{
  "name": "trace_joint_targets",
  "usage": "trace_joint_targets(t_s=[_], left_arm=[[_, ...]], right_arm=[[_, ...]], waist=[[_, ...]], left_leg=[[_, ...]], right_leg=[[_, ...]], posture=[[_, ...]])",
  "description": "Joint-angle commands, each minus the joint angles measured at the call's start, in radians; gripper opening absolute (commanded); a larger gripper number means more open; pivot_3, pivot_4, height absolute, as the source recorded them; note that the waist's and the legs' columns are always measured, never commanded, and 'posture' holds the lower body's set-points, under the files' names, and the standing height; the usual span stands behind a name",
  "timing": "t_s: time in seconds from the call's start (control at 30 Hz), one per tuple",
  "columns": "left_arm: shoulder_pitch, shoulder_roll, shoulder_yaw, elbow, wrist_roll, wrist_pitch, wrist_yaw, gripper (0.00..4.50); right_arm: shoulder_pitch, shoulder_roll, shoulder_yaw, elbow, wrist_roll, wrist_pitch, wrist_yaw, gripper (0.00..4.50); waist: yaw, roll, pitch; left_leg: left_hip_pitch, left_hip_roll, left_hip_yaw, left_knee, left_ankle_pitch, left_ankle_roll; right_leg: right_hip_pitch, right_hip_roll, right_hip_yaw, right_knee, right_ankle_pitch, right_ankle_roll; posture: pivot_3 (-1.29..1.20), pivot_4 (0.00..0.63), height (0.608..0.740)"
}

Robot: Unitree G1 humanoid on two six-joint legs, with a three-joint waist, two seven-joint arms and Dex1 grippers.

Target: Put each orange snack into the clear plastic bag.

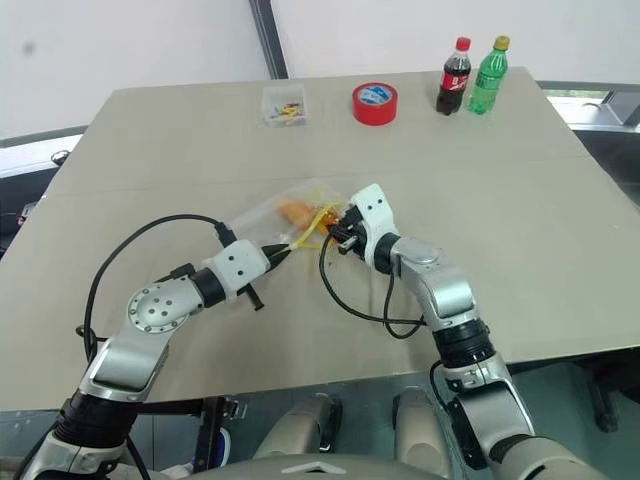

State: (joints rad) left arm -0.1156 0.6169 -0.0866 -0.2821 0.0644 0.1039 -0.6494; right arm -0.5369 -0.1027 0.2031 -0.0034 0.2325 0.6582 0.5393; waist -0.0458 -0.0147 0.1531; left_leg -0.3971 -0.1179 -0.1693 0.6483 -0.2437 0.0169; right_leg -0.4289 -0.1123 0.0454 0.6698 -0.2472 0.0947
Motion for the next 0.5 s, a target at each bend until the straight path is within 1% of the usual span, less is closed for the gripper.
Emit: trace_joint_targets(t_s=[0.03, 0.13, 0.3, 0.47, 0.5], left_arm=[[0.005, 0.004, 0.018, -0.033, -0.015, -0.043, -0.003, 0.00], [0.007, 0.005, 0.022, -0.035, -0.019, -0.047, -0.003, 0.00], [0.023, 0.015, 0.021, -0.049, -0.024, -0.062, -0.016, 0.00], [0.036, 0.028, 0.017, -0.057, -0.016, -0.078, -0.026, 0.00], [0.037, 0.029, 0.019, -0.058, -0.015, -0.076, -0.025, 0.00]], right_arm=[[-0.020, 0.024, 0.048, -0.026, 0.010, -0.008, 0.027, 0.80], [-0.029, 0.042, 0.085, -0.005, 0.009, -0.023, 0.052, 0.80], [-0.065, 0.088, 0.103, 0.071, -0.007, -0.062, 0.048, 0.80], [-0.097, 0.112, 0.125, 0.187, -0.054, -0.143, 0.054, 0.80], [-0.108, 0.114, 0.132, 0.218, -0.091, -0.179, 0.021, 0.80]], waist=[[0.000, 0.000, 0.000], [0.002, 0.000, 0.000], [0.002, 0.000, 0.000], [0.001, 0.000, 0.000], [0.002, 0.000, 0.000]], left_leg=[[0.000, 0.000, 0.000, 0.000, 0.000, 0.000], [0.000, 0.000, 0.000, 0.000, 0.000, 0.000], [0.000, 0.000, 0.000, 0.000, 0.000, 0.000], [0.000, 0.000, 0.000, 0.000, 0.000, 0.000], [0.000, 0.000, 0.000, 0.000, 0.000, 0.000]], right_leg=[[0.000, 0.000, 0.000, 0.000, 0.000, 0.000], [0.000, 0.000, 0.000, 0.000, 0.000, 0.000], [0.000, 0.000, 0.000, 0.000, 0.000, 0.000], [0.000, 0.000, 0.000, 0.000, 0.000, 0.000], [0.000, 0.000, 0.000, 0.000, 0.000, 0.000]], posture=[[0.00, 0.150, 0.740], [0.00, 0.150, 0.740], [0.00, 0.150, 0.740], [0.00, 0.150, 0.740], [0.00, 0.150, 0.740]])
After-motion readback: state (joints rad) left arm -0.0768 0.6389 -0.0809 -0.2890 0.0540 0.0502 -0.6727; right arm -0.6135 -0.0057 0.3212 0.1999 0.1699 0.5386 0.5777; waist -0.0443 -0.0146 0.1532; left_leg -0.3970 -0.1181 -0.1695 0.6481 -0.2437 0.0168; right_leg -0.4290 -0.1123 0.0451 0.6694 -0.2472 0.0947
